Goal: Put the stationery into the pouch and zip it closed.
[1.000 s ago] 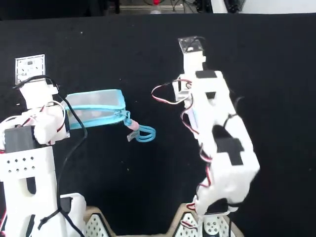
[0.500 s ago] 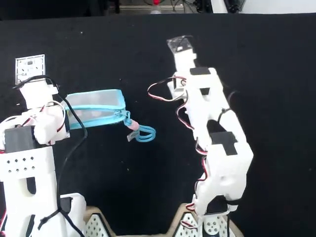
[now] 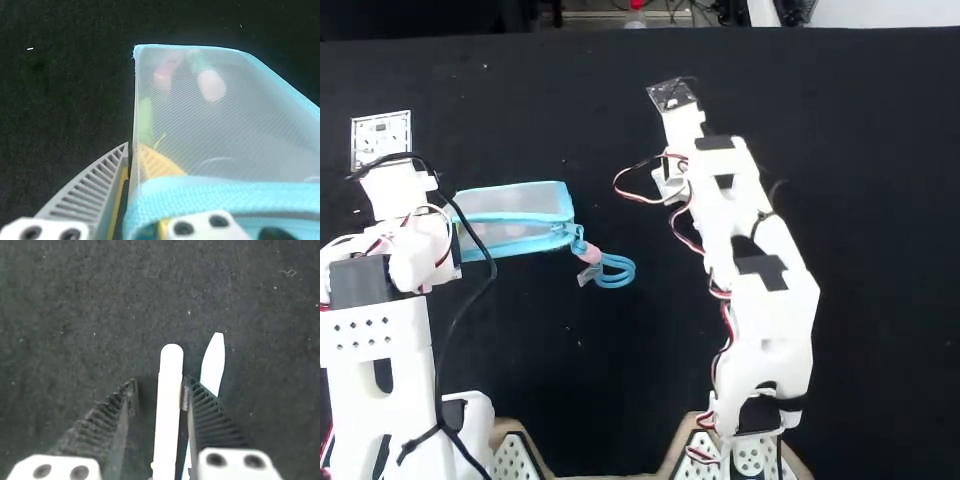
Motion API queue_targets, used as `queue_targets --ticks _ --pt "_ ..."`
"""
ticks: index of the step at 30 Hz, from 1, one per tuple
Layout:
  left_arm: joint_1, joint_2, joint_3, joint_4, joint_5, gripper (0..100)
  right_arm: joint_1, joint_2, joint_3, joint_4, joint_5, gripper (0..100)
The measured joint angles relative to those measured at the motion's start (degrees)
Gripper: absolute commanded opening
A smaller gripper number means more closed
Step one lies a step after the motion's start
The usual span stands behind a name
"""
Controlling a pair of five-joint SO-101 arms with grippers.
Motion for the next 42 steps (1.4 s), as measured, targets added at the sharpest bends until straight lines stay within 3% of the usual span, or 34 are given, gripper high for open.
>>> queue_targets --ticks 3,22,29,37,42 --pt "0.00 0.00 0.00 0.00 0.00 3 0.00 1.23 -3.69 3.87 0.09 0.4" --pt "0.00 0.00 0.00 0.00 0.00 3 5.80 2.90 -16.26 26.99 0.70 1.1" --pt "0.00 0.00 0.00 0.00 0.00 3 13.80 -3.60 -10.81 26.90 5.71 1.1" --pt "0.00 0.00 0.00 0.00 0.00 3 27.52 -4.92 2.29 17.14 13.63 1.5" --pt "0.00 0.00 0.00 0.00 0.00 3 32.79 -4.92 2.55 18.20 17.85 12.7"
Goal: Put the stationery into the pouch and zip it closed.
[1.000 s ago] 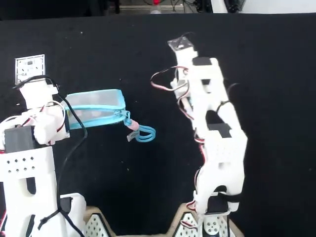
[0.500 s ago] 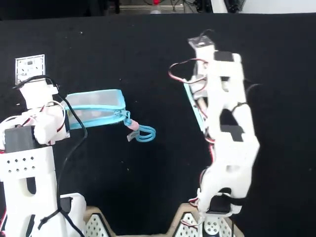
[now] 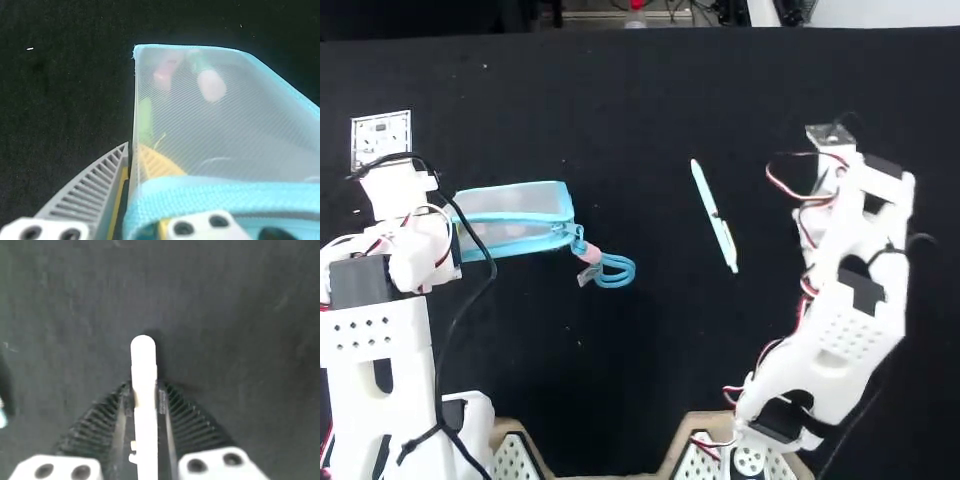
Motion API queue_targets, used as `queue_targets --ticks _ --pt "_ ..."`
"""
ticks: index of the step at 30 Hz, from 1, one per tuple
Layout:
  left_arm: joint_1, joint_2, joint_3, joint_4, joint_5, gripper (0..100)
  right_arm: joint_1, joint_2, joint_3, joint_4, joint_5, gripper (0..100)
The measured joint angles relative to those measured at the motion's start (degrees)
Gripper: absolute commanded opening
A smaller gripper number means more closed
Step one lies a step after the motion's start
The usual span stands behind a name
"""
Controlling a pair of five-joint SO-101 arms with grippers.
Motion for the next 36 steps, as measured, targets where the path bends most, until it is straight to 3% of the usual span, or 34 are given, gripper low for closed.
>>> queue_targets --ticks 3,17,22,30,36 --pt "0.00 0.00 0.00 0.00 0.00 3 0.70 0.00 0.00 4.22 3.16 18.2" --pt "0.00 0.00 0.00 0.00 0.00 3 -1.14 0.79 -0.62 4.57 5.89 18.2" --pt "0.00 0.00 0.00 0.00 0.00 3 -1.58 3.25 -4.22 4.48 5.89 0.7" --pt "0.00 0.00 0.00 0.00 0.00 3 0.79 2.73 -5.80 4.04 5.89 1.1" --pt "0.00 0.00 0.00 0.00 0.00 3 2.73 -3.43 -5.80 9.93 5.89 1.1"
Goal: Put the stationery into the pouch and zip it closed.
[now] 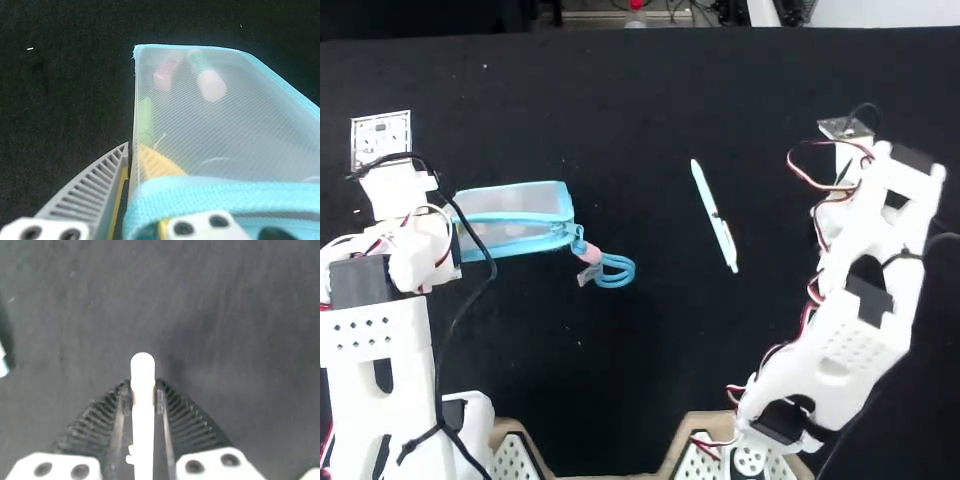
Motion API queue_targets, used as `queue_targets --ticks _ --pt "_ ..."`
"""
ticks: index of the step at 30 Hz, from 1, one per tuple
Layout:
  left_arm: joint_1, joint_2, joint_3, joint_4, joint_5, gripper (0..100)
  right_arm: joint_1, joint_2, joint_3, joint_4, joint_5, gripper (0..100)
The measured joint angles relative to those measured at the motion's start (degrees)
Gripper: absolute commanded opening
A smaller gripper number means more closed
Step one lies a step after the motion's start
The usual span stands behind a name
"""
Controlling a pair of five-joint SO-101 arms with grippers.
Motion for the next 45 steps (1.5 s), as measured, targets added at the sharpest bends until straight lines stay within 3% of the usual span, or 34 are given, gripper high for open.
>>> queue_targets --ticks 7,18,23,32,37,45 --pt "0.00 0.00 0.00 0.00 0.00 3 0.18 -8.18 1.49 5.36 0.00 1.1" --pt "0.00 0.00 0.00 0.00 0.00 3 -8.79 -39.56 26.29 1.58 -1.58 1.1" --pt "0.00 0.00 0.00 0.00 0.00 3 -19.08 -56.88 28.57 2.02 -9.76 1.1" --pt "0.00 0.00 0.00 0.00 0.00 3 -43.96 -82.11 28.57 -0.09 -25.85 1.4" --pt "0.00 -0.62 1.05 -0.09 0.00 3 -54.68 -86.68 28.57 -7.38 -35.16 1.5" --pt "0.00 -0.62 1.05 -0.09 0.00 3 -67.87 -86.86 28.84 -19.96 -42.20 1.3"
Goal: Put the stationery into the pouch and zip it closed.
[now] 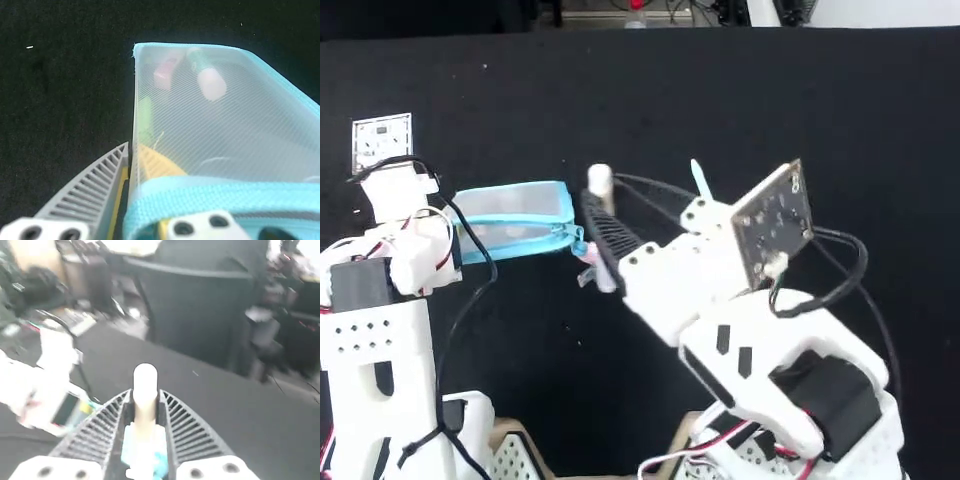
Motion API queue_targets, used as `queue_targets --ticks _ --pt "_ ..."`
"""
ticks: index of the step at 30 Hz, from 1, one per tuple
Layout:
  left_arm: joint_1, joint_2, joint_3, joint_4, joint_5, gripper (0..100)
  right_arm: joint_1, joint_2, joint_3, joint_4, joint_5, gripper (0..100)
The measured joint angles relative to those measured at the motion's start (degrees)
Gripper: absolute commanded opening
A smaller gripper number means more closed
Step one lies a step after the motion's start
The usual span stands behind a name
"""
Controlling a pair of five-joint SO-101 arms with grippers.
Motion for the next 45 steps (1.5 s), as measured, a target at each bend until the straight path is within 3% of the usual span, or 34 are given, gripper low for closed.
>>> queue_targets --ticks 5,14,23,45 --pt "0.00 0.00 0.00 0.00 0.00 3 -2.20 0.00 2.99 -8.97 -0.09 1.4" --pt "0.00 0.00 0.00 0.00 0.00 3 -2.55 -0.09 21.71 -33.05 -0.44 1.2" --pt "0.00 0.00 0.00 0.00 0.00 3 -2.55 -8.97 33.67 -52.40 -0.53 1.1" --pt "0.00 0.00 0.00 0.00 0.00 3 -6.42 -11.25 48.35 -70.15 2.11 1.1"
